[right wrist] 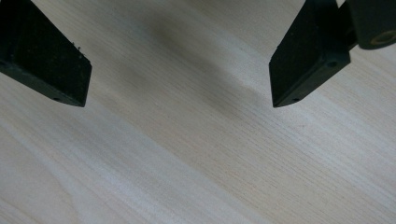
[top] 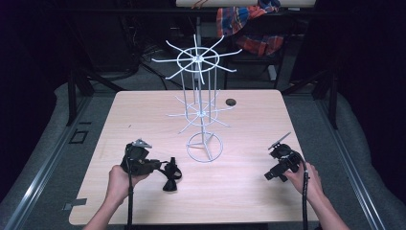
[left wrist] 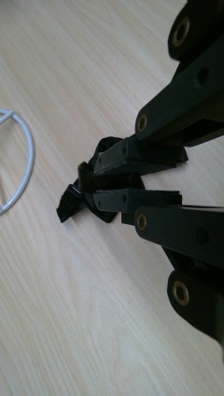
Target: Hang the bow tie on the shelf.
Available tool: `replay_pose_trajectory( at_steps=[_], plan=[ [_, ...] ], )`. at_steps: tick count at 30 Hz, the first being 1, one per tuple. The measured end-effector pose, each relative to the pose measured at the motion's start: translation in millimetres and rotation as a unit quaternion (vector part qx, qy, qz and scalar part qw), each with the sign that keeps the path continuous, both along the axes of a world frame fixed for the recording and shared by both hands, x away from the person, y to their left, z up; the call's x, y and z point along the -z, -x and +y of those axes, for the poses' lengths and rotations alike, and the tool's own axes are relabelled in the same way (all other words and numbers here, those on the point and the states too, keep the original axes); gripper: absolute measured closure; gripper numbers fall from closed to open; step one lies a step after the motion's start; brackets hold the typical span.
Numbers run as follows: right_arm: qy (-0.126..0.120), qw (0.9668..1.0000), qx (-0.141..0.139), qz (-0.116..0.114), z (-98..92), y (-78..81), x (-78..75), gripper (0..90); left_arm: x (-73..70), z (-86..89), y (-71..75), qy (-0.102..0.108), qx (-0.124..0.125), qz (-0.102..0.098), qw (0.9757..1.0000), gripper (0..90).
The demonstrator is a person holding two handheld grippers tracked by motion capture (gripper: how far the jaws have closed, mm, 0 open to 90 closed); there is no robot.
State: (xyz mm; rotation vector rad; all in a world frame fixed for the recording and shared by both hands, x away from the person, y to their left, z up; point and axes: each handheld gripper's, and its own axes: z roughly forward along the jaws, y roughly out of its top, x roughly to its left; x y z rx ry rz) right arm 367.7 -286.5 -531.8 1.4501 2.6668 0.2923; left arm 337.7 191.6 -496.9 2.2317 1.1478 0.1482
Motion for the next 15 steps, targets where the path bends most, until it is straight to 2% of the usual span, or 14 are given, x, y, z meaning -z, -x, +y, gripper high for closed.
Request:
replay_pose_trajectory(
  at_steps=[3, 8, 9, 12, 15],
  plan=[
    [-0.008, 1.0, 0.002, 0.001, 0.6, 0.5, 0.5, 5.4, -1.1, 2.6, 0.5, -0.003, 0.004, 0.001, 1.0, 81.1],
    [-0.006, 1.0, 0.0, 0.004, 0.5, 0.4, 0.2, 5.4, -0.7, 6.5, 0.2, -0.009, 0.006, 0.007, 0.9999, 80.9],
    [-0.015, 0.9998, 0.012, -0.009, 1.2, 1.8, 2.9, 5.4, -0.6, 6.4, 0.1, -0.013, 0.006, 0.006, 0.9999, 80.7],
    [0.003, 1.0, -0.005, 0.007, 0.5, -0.4, -0.3, 5.4, -0.3, 4.4, -0.5, -0.022, 0.006, 0.002, 0.9997, 79.9],
    [-0.001, 1.0, -0.002, 0.003, 1.1, 0.1, 0.8, 5.4, 0.7, 0.3, -1.5, -0.025, 0.006, 0.002, 0.9997, 78.2]
  ],
)
